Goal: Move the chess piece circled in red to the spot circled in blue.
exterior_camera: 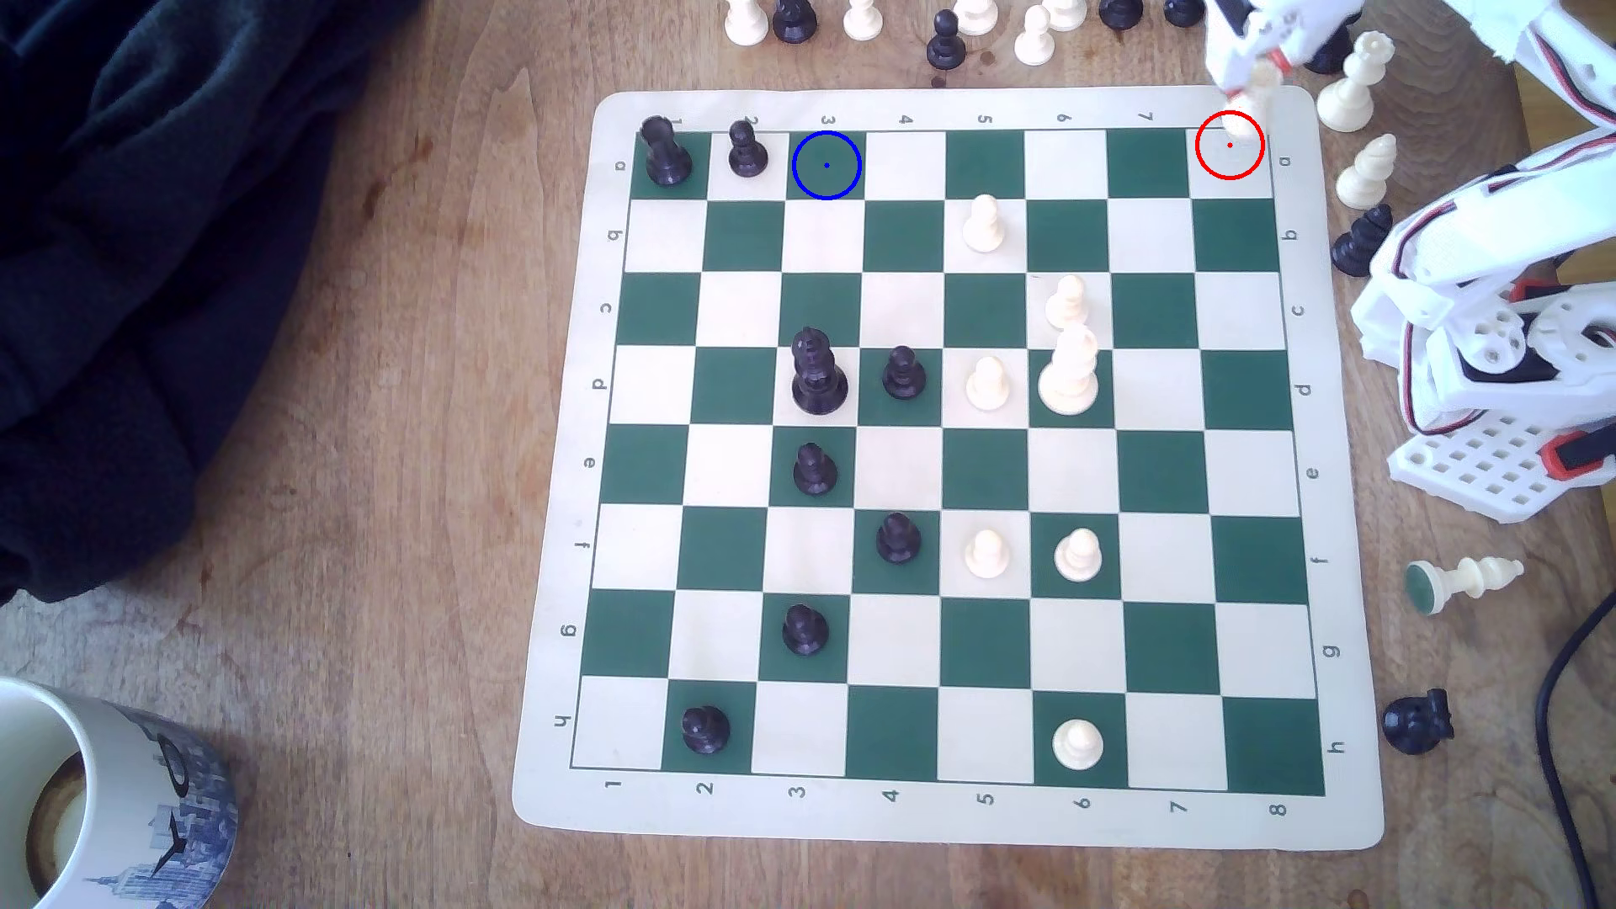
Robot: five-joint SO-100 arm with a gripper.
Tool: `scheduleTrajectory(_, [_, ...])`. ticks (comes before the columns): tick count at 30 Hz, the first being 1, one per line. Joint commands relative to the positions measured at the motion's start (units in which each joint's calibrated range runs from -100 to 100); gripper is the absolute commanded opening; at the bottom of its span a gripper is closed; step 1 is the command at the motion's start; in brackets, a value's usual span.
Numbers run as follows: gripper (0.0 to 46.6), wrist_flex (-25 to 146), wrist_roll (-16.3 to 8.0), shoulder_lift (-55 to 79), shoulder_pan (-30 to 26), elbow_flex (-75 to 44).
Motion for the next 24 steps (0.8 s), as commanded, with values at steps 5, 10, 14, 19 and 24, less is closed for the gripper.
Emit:
scheduleTrajectory(5, [0.3,6.8,-1.7,2.5,-10.4,-24.6])
scheduleTrajectory(10, [0.3,8.3,-2.7,14.1,-16.8,-41.0])
scheduleTrajectory(14, [0.3,7.9,-2.8,19.4,-19.6,-47.4])
scheduleTrajectory(19, [0.3,6.8,-2.4,28.7,-23.5,-57.3])
scheduleTrajectory(24, [0.3,5.9,-2.3,36.0,-24.6,-63.8])
